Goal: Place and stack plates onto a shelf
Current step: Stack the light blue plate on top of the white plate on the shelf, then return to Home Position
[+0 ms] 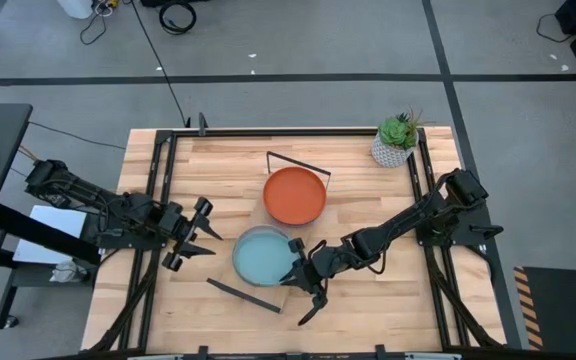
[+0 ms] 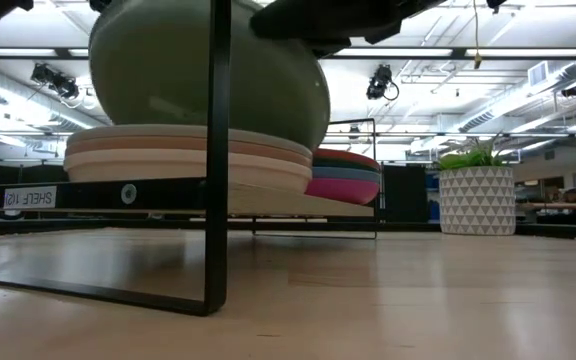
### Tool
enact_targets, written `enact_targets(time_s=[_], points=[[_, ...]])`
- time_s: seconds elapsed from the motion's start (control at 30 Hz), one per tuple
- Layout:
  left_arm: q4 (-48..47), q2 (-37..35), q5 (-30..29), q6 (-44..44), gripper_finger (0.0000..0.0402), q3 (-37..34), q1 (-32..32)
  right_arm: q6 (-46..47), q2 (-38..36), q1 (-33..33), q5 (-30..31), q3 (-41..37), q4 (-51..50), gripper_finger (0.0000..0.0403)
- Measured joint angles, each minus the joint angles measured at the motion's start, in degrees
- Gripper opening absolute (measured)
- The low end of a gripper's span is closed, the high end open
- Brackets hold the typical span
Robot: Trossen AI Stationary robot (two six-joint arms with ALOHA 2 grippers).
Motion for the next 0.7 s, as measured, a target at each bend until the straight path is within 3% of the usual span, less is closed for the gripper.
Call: enact_targets(time_s=[0.27, 0.7], points=[[-2.8, 0.0, 0.0, 0.0, 0.0172, 0.0, 0.0, 1.0, 0.0, 0.0, -0.3, 0.0, 0.0, 0.0079], [-4.4, 0.0, 0.0, -0.6, 0.0172, 0.0, 0.0, 3.8, -0.7, 0.1, 3.0, 0.0, -3.6, 0.0082]])
